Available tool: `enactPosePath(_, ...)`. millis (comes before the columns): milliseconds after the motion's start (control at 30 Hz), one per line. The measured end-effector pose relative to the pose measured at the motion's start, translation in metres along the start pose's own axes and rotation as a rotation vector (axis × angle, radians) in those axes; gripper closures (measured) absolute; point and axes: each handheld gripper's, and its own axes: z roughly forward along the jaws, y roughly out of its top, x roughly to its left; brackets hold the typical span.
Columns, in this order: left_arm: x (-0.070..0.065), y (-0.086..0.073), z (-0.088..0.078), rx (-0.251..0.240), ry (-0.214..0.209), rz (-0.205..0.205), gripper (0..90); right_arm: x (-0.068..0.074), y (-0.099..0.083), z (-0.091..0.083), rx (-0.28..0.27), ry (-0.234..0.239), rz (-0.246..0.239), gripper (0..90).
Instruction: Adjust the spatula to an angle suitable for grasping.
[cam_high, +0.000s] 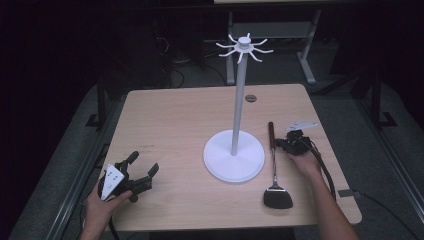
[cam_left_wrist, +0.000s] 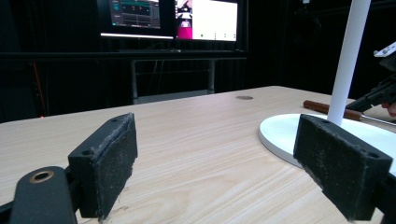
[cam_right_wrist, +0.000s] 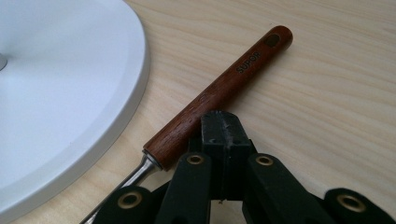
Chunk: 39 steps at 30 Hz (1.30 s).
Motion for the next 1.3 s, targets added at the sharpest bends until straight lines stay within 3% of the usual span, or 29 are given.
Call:
enactPosePath(1033,0.0,0.0,0.0,-0.003,-0.001,0.0,12.9,0.02,0.007,0.006,0.001,0.069,-0.055,89.9)
enactPosePath(1300,0.0,0.0,0.0,-0.002,0.0,0.0,12.9,0.025,0.009,-0.009,0.007,0.053,-0.051,89.9)
